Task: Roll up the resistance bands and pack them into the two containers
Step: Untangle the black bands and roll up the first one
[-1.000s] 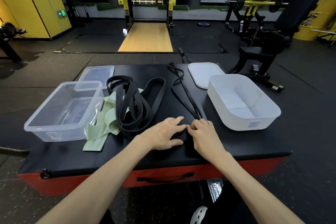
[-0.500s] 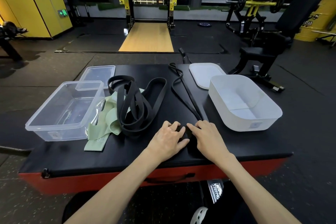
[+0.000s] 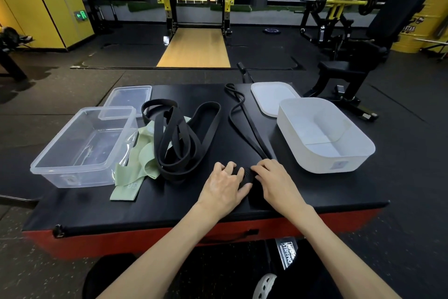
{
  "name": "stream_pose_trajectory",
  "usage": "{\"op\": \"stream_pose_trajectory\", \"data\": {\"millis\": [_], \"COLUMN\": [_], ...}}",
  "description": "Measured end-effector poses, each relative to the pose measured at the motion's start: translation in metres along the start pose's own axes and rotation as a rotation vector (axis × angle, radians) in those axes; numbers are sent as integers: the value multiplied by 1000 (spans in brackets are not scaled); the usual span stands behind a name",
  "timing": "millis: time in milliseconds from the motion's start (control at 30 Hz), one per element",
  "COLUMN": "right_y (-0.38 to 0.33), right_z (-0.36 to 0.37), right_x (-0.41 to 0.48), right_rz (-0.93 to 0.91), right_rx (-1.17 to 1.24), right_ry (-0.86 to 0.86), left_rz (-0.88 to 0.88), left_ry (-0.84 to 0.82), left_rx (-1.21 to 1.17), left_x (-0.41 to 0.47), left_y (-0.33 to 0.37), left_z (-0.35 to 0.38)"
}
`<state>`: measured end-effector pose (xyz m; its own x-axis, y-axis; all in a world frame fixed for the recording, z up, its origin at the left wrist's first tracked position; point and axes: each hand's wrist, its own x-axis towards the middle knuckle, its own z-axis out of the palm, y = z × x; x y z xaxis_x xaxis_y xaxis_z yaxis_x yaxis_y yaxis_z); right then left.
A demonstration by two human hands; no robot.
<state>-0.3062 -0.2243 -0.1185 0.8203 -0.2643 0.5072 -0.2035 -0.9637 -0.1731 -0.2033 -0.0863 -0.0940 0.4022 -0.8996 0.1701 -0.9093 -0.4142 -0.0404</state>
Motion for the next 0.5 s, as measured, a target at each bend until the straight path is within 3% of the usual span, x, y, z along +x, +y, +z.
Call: {"op": "stream_pose_trajectory", "data": {"millis": [233, 500], "right_y": [5, 2], "right_z": [-3, 0], "right_x": [3, 2], "right_rz": [-21, -78], "right_rx": [40, 2], "right_ry": [15, 16], "left_rz": [5, -48], "left_ry": [57, -20], "left_rx": [117, -201], "left_x": [-1, 0], "left_y": [6, 1], "left_z": [3, -6]}}
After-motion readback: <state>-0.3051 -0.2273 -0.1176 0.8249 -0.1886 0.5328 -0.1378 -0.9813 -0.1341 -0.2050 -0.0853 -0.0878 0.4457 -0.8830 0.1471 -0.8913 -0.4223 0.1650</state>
